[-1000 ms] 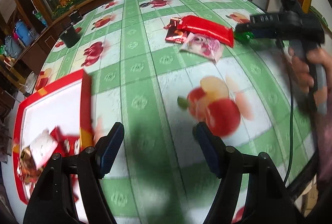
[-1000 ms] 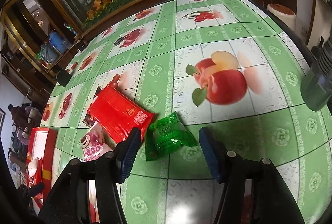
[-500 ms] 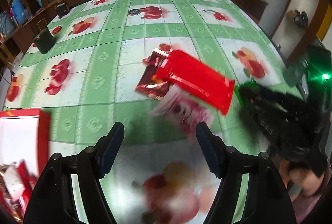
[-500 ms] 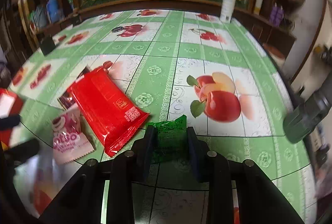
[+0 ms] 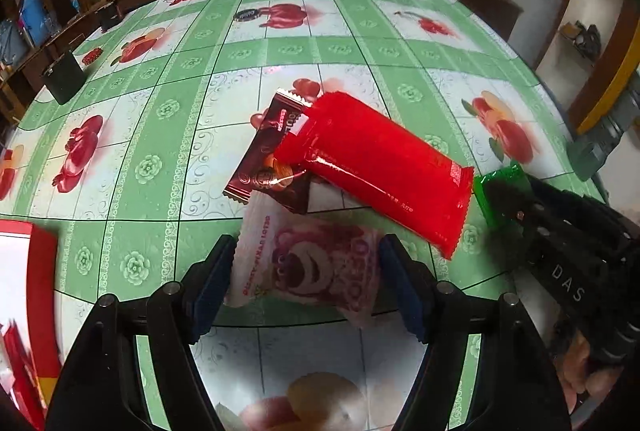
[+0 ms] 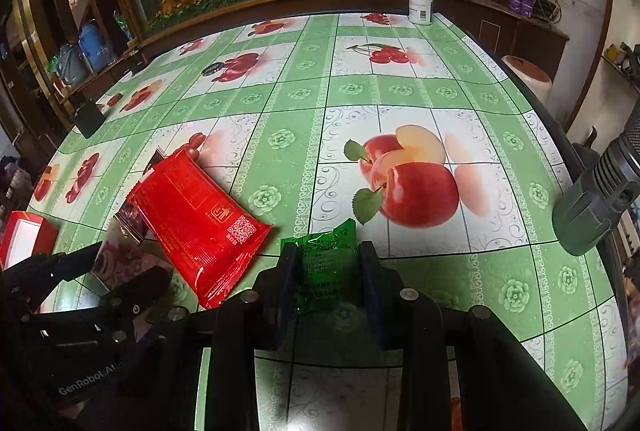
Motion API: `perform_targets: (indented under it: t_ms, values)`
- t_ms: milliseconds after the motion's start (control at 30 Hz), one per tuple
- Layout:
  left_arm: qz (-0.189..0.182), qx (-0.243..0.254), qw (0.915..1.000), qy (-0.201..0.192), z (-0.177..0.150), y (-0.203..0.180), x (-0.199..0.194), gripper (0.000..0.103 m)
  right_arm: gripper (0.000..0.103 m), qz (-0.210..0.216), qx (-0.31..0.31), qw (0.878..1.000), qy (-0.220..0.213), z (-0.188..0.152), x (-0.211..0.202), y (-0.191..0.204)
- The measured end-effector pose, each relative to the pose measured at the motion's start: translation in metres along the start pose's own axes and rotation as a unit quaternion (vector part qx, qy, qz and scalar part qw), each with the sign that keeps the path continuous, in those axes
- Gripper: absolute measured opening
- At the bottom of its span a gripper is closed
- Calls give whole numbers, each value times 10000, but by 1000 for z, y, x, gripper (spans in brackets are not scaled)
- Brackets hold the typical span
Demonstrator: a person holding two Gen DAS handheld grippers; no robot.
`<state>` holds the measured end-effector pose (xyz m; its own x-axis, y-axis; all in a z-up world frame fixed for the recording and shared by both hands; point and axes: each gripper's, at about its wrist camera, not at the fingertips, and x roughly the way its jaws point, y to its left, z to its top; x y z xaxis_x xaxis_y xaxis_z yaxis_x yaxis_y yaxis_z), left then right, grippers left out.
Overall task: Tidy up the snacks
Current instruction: 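Grasp the green packet with the right gripper while the left grasps the pink Lotso packet, then carry the green and Lotso packets over the tray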
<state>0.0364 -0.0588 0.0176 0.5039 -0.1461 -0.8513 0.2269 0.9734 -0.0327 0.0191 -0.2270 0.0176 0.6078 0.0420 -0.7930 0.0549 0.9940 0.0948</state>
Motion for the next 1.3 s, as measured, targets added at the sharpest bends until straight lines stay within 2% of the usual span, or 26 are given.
perform_targets:
  t_ms: [67,133,300,400,533,633,833,967,1100,1300]
  values:
    - [-59,47,9999,-83,0,3,-1,66,32,1,1,10000,-2,0,0,0]
    - [-63,117,9998,-154,0,5,-2,56,32,2,1,10000,0,0,0,0]
    - [-189,98,9996,-186,-4,14,-6,49,32,6,-6,10000,-26,0,0,1]
    - [-281,-27,9995,-153,-10,24,-12,48,31,33,16,10000,-42,0,0,0]
    - [-184,55,9995,-231,-25,32,-22,48,31,5,-34,10000,-89,-1,0,1]
    - [-251,37,9994,-248,-37,40,-33,48,30,-92,-4,9998,-152,0,0,-2]
    - [-332,-38,9975,-615,-60,61,-78,48,30,-249,803,9958,-374,4,-4,-34]
    - [-224,26,9951,-958,-77,73,-112,48,30,-298,1189,9888,-855,3,-19,-49]
    - [-113,92,9923,-1226,-96,84,-137,49,30,-115,1353,9813,-1364,1,-37,-48]
    - [-272,199,9910,-1293,-118,90,-153,49,30,267,1365,9778,-1564,-3,-47,-11]
